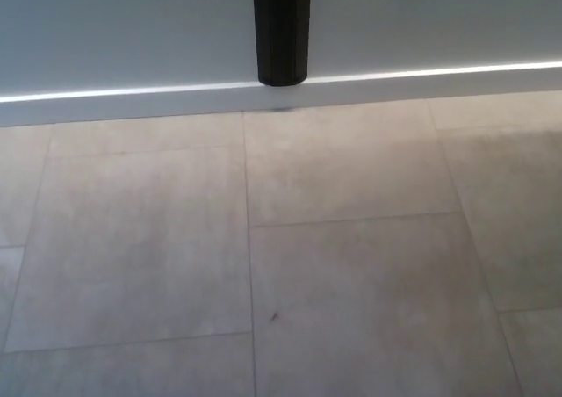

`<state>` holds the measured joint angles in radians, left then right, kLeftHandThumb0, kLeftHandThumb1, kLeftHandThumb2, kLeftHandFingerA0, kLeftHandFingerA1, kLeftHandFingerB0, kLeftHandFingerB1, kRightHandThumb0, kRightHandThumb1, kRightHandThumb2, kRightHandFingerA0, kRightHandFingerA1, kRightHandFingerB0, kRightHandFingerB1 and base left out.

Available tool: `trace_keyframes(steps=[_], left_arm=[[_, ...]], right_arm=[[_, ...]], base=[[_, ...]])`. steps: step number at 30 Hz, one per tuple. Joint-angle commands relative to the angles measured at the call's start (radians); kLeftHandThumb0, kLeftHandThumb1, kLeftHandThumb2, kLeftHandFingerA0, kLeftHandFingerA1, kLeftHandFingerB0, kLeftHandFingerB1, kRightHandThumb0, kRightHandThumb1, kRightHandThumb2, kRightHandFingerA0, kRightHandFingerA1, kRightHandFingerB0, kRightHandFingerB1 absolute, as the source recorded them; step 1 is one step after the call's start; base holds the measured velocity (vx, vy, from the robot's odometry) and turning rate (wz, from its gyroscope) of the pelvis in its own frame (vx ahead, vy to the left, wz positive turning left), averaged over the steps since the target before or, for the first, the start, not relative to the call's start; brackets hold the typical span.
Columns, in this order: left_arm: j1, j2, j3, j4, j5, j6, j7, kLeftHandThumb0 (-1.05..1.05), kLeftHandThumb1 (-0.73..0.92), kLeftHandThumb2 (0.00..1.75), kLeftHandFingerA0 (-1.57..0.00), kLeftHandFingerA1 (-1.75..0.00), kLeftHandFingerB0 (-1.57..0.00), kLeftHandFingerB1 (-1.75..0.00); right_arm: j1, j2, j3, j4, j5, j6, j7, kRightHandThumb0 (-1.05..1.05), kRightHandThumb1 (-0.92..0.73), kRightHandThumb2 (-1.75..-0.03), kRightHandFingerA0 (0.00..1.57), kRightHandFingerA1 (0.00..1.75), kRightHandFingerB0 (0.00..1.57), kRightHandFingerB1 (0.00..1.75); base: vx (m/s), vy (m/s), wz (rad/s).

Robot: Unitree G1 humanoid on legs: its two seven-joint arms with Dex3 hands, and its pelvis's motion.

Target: The robot walks towards an open gate button and uses its right fist to press it and open the gates

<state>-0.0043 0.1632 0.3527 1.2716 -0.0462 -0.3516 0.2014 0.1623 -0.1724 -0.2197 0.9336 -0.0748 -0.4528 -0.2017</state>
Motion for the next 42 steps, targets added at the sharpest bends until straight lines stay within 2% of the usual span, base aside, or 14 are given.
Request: trace_keyframes(steps=[1,5,10,13,16,17,21,22,26,27,28,29,40,42], left_arm=[[0.003,0.017,0.0,0.005,-0.008,-0.042,0.002,-0.08,0.52,1.07,-1.13,-0.99,-1.05,-0.72],[-0.002,0.018,0.002,0.001,-0.013,-0.038,-0.003,-0.04,0.51,1.09,-1.12,-0.99,-1.06,-0.7],[-0.004,0.021,-0.001,0.009,-0.011,-0.03,-0.01,-0.04,0.53,1.05,-1.11,-1.02,-1.07,-0.71],[0.001,0.022,-0.006,0.009,-0.007,-0.032,-0.006,-0.06,0.52,1.07,-1.1,-1.04,-1.04,-0.74],[0.005,0.023,-0.008,0.006,-0.008,-0.033,-0.005,-0.06,0.51,1.09,-1.1,-1.05,-1.04,-0.75],[0.005,0.022,-0.005,0.004,-0.012,-0.032,-0.005,-0.09,0.52,1.05,-1.12,-1.08,-1.05,-0.81],[0.007,0.018,-0.002,0.0,-0.019,-0.028,-0.002,-0.08,0.54,1.01,-1.11,-1.06,-1.05,-0.78],[0.011,0.019,-0.001,0.004,-0.02,-0.033,-0.01,-0.05,0.52,1.07,-1.11,-1.05,-1.06,-0.74],[0.012,0.02,-0.001,0.008,-0.023,-0.036,-0.018,-0.05,0.52,1.07,-1.11,-1.03,-1.06,-0.73],[0.013,0.02,-0.002,0.006,-0.023,-0.034,-0.016,-0.04,0.56,0.97,-1.11,-1.04,-1.05,-0.72],[0.014,0.02,-0.002,0.005,-0.023,-0.034,-0.016,-0.04,0.56,0.97,-1.11,-1.04,-1.05,-0.72],[0.012,0.02,-0.003,0.004,-0.022,-0.032,-0.013,-0.07,0.54,1.03,-1.11,-1.06,-1.03,-0.76],[0.01,0.015,-0.005,0.003,-0.025,-0.028,-0.008,-0.08,0.53,1.07,-1.09,-1.05,-1.03,-0.79],[0.012,0.014,-0.005,0.002,-0.025,-0.032,-0.007,-0.05,0.5,1.13,-1.09,-1.03,-1.05,-0.78]], right_arm=[[0.001,-0.009,0.0,0.007,0.007,-0.039,-0.011,-0.03,-0.48,-1.12,1.09,0.89,0.94,0.64],[-0.002,-0.01,0.001,0.006,0.011,-0.048,-0.005,-0.02,-0.44,-1.17,1.09,0.89,0.95,0.66],[0.0,-0.008,-0.003,0.006,0.016,-0.041,-0.006,-0.05,-0.46,-1.12,1.09,0.9,0.95,0.68],[0.003,-0.008,-0.003,0.01,0.018,-0.048,-0.005,0.0,-0.44,-1.17,1.09,0.9,0.95,0.67],[0.009,-0.006,-0.005,0.013,0.02,-0.061,-0.004,-0.02,-0.45,-1.18,1.09,0.9,0.95,0.66],[0.01,-0.005,-0.005,0.012,0.02,-0.065,-0.005,-0.04,-0.48,-1.15,1.1,0.92,0.94,0.66],[0.01,-0.004,-0.006,0.01,0.022,-0.071,-0.007,-0.04,-0.48,-1.14,1.1,0.92,0.94,0.67],[0.007,-0.005,-0.007,0.012,0.022,-0.066,-0.007,-0.05,-0.49,-1.14,1.09,0.92,0.93,0.68],[0.007,-0.005,-0.007,0.012,0.021,-0.067,-0.01,-0.04,-0.45,-1.18,1.09,0.92,0.94,0.66],[0.006,-0.002,-0.01,0.015,0.025,-0.067,-0.01,-0.03,-0.47,-1.14,1.09,0.92,0.95,0.67],[0.005,-0.001,-0.011,0.017,0.026,-0.068,-0.009,-0.03,-0.47,-1.14,1.09,0.92,0.95,0.67],[0.007,-0.001,-0.011,0.017,0.026,-0.07,-0.008,-0.05,-0.48,-1.14,1.08,0.93,0.94,0.68],[0.008,-0.007,-0.006,0.028,0.017,-0.083,-0.01,-0.02,-0.46,-1.16,1.1,0.92,0.95,0.66],[0.008,-0.007,-0.006,0.029,0.019,-0.084,-0.009,-0.07,-0.47,-1.16,1.09,0.93,0.93,0.68]], base=[[0.2,-0.133,0.0],[0.28,-0.081,-0.04],[0.31,0.082,-0.04],[0.46,0.184,-0.35],[0.45,0.15,0.1],[0.44,0.134,0.07],[0.35,0.09,0.2],[0.37,-0.007,0.12],[0.36,-0.06,-0.2],[0.5,-0.145,0.59],[0.53,-0.154,1.04],[0.48,-0.185,0.13],[0.37,-0.037,-0.08],[0.49,0.143,-0.36]])
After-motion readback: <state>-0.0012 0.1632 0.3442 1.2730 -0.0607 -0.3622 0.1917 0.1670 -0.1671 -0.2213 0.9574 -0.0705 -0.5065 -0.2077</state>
